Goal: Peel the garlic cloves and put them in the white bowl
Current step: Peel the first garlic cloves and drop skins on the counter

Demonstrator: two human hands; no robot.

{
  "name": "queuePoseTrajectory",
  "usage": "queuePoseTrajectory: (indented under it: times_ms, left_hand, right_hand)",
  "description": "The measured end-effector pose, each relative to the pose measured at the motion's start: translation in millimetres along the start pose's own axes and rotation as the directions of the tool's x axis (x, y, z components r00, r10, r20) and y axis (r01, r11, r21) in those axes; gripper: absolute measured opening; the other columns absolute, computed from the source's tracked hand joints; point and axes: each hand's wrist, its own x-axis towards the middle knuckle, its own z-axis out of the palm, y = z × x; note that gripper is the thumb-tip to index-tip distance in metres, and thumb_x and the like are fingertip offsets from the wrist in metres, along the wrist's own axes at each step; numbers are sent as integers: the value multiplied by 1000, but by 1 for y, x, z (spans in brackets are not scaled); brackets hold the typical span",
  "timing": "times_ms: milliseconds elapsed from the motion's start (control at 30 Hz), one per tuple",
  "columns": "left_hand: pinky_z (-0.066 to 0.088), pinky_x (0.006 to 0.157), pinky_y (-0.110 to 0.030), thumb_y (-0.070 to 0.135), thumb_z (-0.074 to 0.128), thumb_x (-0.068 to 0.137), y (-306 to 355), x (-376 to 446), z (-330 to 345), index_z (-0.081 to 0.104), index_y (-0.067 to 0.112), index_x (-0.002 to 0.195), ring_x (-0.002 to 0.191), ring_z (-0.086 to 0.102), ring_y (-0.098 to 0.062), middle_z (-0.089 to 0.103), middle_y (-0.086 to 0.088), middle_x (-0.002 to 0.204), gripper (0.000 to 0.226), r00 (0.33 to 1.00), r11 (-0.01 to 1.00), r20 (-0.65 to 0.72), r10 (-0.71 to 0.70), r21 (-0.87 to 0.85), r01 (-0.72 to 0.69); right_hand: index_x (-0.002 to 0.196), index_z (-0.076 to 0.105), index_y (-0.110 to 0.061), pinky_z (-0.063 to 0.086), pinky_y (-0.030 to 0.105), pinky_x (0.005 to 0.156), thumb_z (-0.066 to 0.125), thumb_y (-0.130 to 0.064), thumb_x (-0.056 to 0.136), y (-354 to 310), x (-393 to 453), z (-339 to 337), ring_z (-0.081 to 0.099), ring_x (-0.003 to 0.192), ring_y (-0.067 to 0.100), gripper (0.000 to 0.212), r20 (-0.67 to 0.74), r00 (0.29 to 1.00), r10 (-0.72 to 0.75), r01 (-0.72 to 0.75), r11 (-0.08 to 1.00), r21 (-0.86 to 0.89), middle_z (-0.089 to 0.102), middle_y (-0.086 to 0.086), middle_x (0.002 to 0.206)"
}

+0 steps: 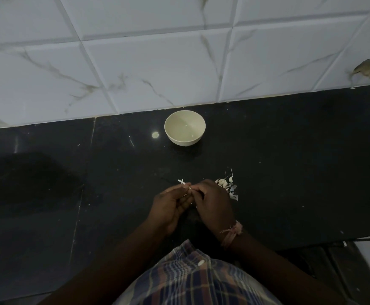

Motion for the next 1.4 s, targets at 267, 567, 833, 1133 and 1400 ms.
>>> queuePoseTrajectory:
  times_ms: [267,567,833,1133,1400]
  left_hand:
    - [61,69,-24,4,52,102,1,-2,1,67,-4,114,85,77,-21,76,-20,106,21,999,998,15,-52,-42,52]
    - [54,90,-33,15,58,99,4,-11,0,70,11,111,105,71,-20,77,-8,112,17,988,987,50,-149,-47,152]
    - [56,65,-25,15,64,92,-4,-4,-7,73,15,92,76,70,-12,75,-5,93,9,990,990,47,-130,-41,132]
    - [60,72,-24,-5,56,97,-6,0,-8,67,-3,110,90,75,-19,75,-18,104,16,1000,997,19,-8,-72,10]
    - [62,83,-33,7,61,99,-3,-7,-1,69,-4,115,100,75,-29,75,-22,110,21,990,988,28,141,53,-142]
  right_hand:
    - [94,74,-13,57,28,71,64,-17,97,6,1,4,71,76,14,11,133,861,491,-486,716,501,75,4,85]
    - [102,68,0,61,34,72,61,-1,97,52,9,-15,71,68,20,8,119,617,778,-602,370,708,72,15,84]
    - [107,67,-11,58,31,57,77,-27,88,49,10,-23,68,69,18,27,9,688,726,-642,602,476,73,9,89]
    - [92,77,-25,56,24,80,79,-29,86,1,3,-9,69,88,1,7,155,945,289,-325,888,324,74,-10,90]
    - [96,76,-17,52,26,77,69,-17,93,-4,5,-8,62,85,4,7,109,989,104,-114,990,89,67,-7,90]
